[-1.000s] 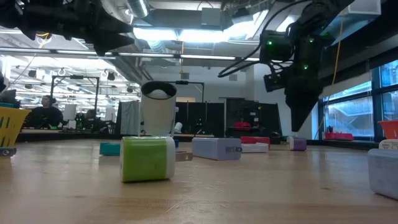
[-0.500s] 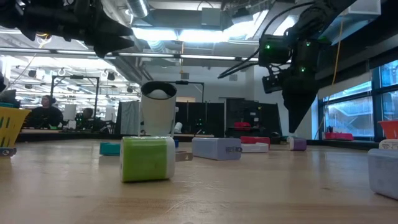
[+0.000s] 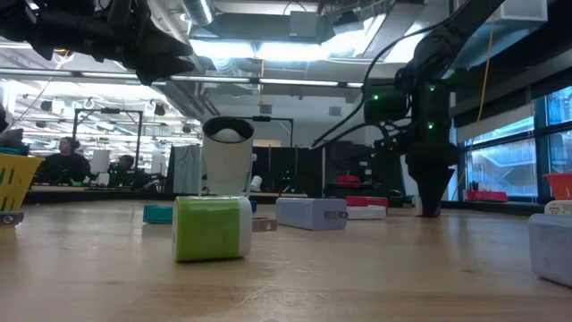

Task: Pick & Place Office items
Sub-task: Put the blue charger adapter into the orange basket

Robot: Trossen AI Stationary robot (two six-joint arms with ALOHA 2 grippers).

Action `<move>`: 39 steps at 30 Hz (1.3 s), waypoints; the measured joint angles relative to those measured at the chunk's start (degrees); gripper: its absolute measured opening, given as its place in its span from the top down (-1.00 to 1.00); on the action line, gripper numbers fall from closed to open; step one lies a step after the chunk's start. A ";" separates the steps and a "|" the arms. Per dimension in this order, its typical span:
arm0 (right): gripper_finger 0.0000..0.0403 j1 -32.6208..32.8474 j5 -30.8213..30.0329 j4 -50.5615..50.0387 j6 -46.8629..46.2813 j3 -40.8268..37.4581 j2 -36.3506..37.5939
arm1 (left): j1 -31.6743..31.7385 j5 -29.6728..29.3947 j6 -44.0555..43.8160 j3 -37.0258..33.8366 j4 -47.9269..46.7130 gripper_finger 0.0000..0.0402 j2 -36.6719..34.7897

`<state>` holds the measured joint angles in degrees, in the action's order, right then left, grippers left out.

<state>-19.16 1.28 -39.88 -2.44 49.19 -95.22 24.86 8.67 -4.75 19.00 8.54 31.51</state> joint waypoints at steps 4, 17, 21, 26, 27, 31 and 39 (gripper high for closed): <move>-0.37 -0.18 -0.02 0.08 1.08 0.09 -0.50 | 0.00 0.02 -0.02 0.00 -0.18 -0.18 0.00; -0.18 -0.96 0.06 0.31 1.84 0.07 -0.59 | 0.00 0.02 -0.02 0.00 -1.55 -0.18 0.00; 0.01 -1.01 0.27 0.42 1.77 0.04 -0.61 | 0.00 0.02 -0.02 0.00 -1.55 -0.18 0.00; 0.35 -1.01 0.67 0.44 1.79 0.07 -0.64 | 0.00 0.02 -0.02 -0.01 -1.53 -0.18 0.00; 0.35 -1.01 0.70 0.42 1.77 0.07 -0.64 | 0.00 0.02 -0.02 0.00 -1.53 -0.18 0.00; 0.35 -1.01 0.72 0.35 1.62 0.07 -0.66 | 0.00 0.01 -0.02 0.00 -1.53 -0.18 0.00; 0.35 -1.01 0.92 0.22 1.60 0.04 -0.70 | 0.00 0.01 -0.02 0.00 -1.53 -0.18 0.00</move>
<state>-20.16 2.20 -39.66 -0.84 49.23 -95.92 24.86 8.68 -4.78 19.00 7.01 31.51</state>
